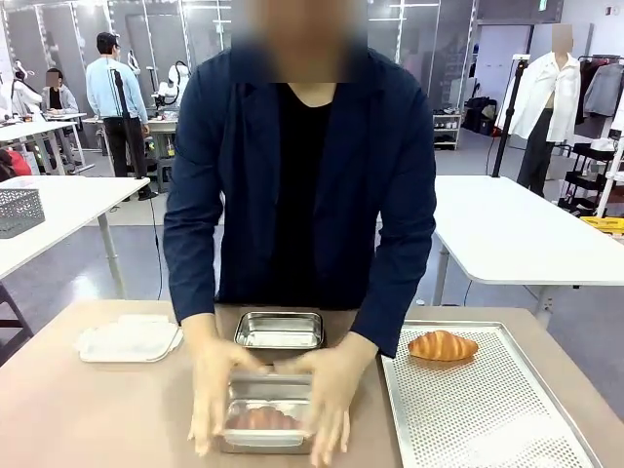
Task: Place the bread into the airtight container.
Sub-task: Pick up a Butter Roll and place it into an empty Airtight Container.
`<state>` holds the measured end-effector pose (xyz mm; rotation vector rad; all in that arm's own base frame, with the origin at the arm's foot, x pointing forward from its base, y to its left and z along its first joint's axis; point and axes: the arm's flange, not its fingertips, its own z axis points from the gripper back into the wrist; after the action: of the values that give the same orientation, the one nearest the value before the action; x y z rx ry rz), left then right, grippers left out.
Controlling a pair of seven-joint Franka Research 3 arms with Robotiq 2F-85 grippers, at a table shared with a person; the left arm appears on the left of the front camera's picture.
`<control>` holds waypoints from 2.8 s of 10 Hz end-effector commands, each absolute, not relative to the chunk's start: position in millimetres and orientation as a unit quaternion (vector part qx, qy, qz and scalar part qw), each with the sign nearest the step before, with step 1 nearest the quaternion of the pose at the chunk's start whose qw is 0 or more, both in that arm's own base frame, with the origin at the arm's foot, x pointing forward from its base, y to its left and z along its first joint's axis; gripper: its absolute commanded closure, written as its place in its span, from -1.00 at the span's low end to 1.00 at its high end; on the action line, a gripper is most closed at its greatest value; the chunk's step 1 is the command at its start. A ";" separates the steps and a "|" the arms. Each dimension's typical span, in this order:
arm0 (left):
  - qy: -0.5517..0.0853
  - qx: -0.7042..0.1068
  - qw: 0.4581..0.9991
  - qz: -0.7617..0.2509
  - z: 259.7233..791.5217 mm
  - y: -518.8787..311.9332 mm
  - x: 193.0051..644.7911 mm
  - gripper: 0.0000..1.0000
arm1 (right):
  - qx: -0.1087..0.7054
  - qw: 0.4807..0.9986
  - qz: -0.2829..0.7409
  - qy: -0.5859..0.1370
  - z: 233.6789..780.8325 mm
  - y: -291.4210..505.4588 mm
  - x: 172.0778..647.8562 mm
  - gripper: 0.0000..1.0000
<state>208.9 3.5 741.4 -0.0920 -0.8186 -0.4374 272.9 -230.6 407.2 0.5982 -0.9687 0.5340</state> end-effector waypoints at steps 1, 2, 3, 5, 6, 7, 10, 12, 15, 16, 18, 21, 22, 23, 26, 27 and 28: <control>-0.395 -0.045 0.892 -0.217 742.8 3.4 209.8 -1.00 | 0.254 0.814 0.250 -0.459 419.7 -236.8 267.6 -0.67; -0.395 -0.045 0.892 -0.217 742.8 3.4 209.8 -1.00 | 0.254 0.814 0.250 -0.459 419.7 -236.8 267.6 -0.67; -0.395 -0.045 0.892 -0.217 742.8 3.4 209.8 -1.00 | 0.254 0.814 0.250 -0.459 419.7 -236.8 267.6 -0.67; -0.395 -0.045 0.892 -0.217 742.8 3.4 209.8 -1.00 | 0.254 0.814 0.250 -0.459 419.7 -236.8 267.6 -0.67; -0.395 -0.045 0.892 -0.217 742.8 3.4 209.8 -1.00 | 0.254 0.814 0.250 -0.459 419.7 -236.8 267.6 -0.67; -0.395 -0.045 0.892 -0.217 742.8 3.4 209.8 -1.00 | 0.254 0.814 0.250 -0.459 419.7 -236.8 267.6 -0.67; -0.395 -0.045 0.892 -0.217 742.8 3.4 209.8 -1.00 | 0.254 0.814 0.250 -0.459 419.7 -236.8 267.6 -0.67; -0.395 -0.045 0.892 -0.217 742.8 3.4 209.8 -1.00 | 0.257 0.821 0.242 -0.449 422.4 -236.0 266.6 -0.67; -0.395 -0.045 0.892 -0.217 742.8 3.4 209.8 -1.00 | 0.145 0.827 0.418 -0.346 502.9 -117.1 333.3 -0.67; -0.395 -0.045 0.892 -0.217 742.8 3.4 209.8 -1.00 | 0.126 0.821 0.453 -0.323 512.4 -84.2 359.8 -0.67; -0.395 -0.045 0.892 -0.217 742.8 3.4 209.8 -1.00 | 0.077 0.797 0.538 -0.261 514.8 -16.2 408.0 -0.67; -0.395 -0.045 0.892 -0.217 742.8 3.4 209.8 -1.00 | 0.016 0.739 0.649 -0.178 493.6 31.7 459.6 -0.67; -0.395 -0.045 0.892 -0.217 742.8 3.4 209.8 -1.00 | 0.028 0.737 0.655 -0.165 484.0 32.1 473.2 -0.67; -0.395 -0.045 0.892 -0.217 742.8 3.4 209.8 -1.00 | 0.048 0.733 0.655 -0.175 478.7 31.5 477.0 -0.67; -0.395 -0.045 0.892 -0.217 742.8 3.4 209.8 -1.00 | 0.034 0.742 0.649 -0.164 471.8 41.0 470.4 -0.67; -0.395 -0.045 0.892 -0.217 742.8 3.4 209.8 -1.00 | 0.034 0.742 0.649 -0.164 471.8 41.0 470.4 -0.67; -0.395 -0.045 0.892 -0.217 742.8 3.4 209.8 -1.00 | 0.034 0.742 0.649 -0.164 471.8 41.0 470.4 -0.67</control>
<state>209.0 3.4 741.3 -0.0916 -0.8182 -0.4374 474.3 39.5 471.8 0.0785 -0.3654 1.4234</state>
